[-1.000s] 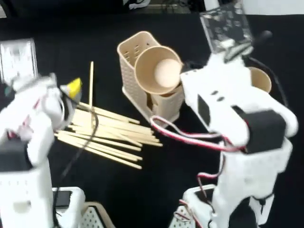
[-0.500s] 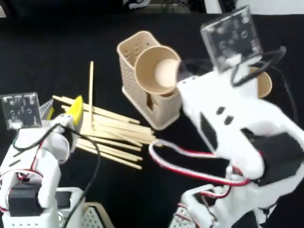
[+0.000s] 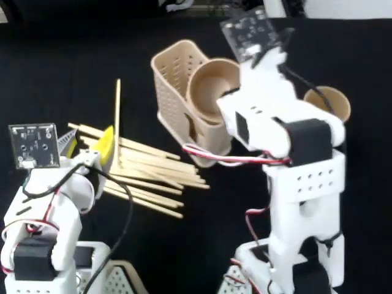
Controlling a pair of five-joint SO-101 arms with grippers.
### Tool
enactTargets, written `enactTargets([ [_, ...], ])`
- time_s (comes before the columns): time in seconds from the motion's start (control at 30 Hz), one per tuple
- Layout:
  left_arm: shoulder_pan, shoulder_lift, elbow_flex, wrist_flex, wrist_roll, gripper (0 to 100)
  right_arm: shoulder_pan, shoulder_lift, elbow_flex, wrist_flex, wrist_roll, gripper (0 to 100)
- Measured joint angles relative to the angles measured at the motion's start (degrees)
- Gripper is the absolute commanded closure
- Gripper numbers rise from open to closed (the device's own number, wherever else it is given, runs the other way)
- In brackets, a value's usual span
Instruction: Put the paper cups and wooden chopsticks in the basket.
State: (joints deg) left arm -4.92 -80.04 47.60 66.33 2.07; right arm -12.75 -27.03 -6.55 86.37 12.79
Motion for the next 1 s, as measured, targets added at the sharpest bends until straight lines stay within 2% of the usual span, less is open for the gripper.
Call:
enactTargets([
  [0.27,0.0,0.0,0.0,0.0,0.0,77,-2.02,0.0,-0.88,-2.46,0.53,98.5],
  [0.4,0.0,0.0,1.67,0.0,0.0,77,-4.31,0.0,-9.41,-0.18,0.53,98.5],
  [0.53,0.0,0.26,2.64,0.0,0.0,77,-3.69,0.0,-20.13,4.57,0.53,98.4],
  [0.63,0.0,0.09,2.64,0.0,0.0,77,4.22,-0.18,-26.02,9.76,3.96,98.4],
  [0.73,0.0,0.0,3.52,0.0,0.0,77,14.86,-0.09,-25.23,11.96,10.55,98.3],
  [0.87,0.0,0.0,5.27,0.0,0.0,77,27.6,0.44,-16.35,11.87,21.19,98.2],
  [1.0,0.0,0.09,6.51,0.0,0.0,77,34.73,5.36,-5.19,9.23,31.3,92.5],
])
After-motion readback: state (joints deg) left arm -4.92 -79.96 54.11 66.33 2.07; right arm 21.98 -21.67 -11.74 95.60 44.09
